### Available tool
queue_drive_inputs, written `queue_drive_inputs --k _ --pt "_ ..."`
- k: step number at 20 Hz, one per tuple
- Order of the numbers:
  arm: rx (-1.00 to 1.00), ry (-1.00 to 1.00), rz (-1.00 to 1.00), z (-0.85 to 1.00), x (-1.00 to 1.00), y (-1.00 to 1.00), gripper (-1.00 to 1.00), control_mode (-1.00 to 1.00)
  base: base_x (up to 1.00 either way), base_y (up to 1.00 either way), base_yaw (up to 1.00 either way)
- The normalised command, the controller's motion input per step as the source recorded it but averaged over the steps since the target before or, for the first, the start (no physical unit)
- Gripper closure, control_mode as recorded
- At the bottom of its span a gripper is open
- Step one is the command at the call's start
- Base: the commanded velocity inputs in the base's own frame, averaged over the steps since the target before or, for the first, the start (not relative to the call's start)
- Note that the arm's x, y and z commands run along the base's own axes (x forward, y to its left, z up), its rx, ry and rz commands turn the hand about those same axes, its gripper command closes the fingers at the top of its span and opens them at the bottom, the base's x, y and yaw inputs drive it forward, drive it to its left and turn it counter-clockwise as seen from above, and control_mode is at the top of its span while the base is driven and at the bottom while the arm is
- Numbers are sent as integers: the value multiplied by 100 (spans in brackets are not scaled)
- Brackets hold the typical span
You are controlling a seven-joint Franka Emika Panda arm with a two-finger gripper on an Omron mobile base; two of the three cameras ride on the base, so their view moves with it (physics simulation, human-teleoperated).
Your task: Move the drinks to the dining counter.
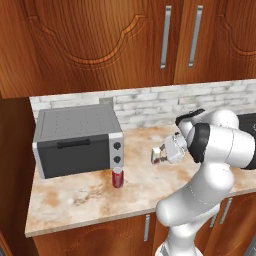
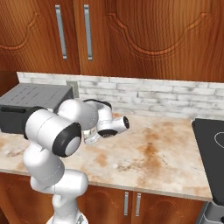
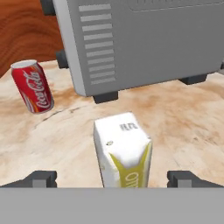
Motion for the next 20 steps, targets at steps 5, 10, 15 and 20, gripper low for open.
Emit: queue_drive_inputs --k 5,10,15,20 --pt "0 0 2 -4 0 9 -100 -100 0 0 0" --pt "0 0 0 -1 0 5 -100 -100 0 0 0" --pt "0 0 0 -1 10 24 -100 -100 0 0 0" --pt "0 0 0 0 6 7 -100 -100 0 0 0"
